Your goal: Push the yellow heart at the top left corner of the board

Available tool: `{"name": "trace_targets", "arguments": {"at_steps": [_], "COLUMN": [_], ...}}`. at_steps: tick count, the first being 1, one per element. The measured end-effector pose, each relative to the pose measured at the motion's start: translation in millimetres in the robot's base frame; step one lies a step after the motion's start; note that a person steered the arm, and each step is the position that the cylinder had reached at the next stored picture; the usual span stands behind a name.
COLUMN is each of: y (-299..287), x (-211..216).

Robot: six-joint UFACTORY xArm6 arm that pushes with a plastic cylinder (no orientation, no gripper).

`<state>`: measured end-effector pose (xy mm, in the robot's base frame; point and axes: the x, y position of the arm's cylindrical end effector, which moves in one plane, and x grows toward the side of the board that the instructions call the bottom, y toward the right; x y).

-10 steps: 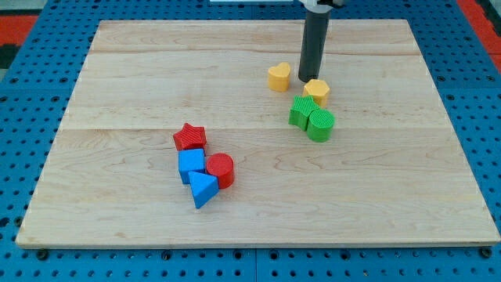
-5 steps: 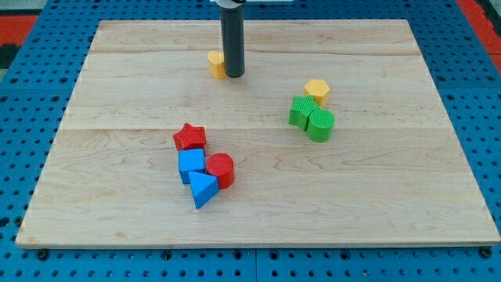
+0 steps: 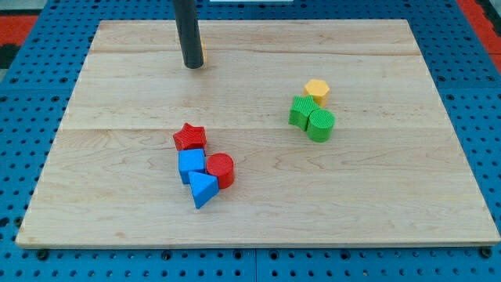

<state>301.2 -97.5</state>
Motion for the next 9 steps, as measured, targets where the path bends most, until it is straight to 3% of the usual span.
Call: {"name": "trace_targets", "arguments": {"at_steps": [3,4,5,6,7,9], "y": [-9,48,53,31,-21,-59], "x": [-54,-38,-85,-100,-74,-72]}}
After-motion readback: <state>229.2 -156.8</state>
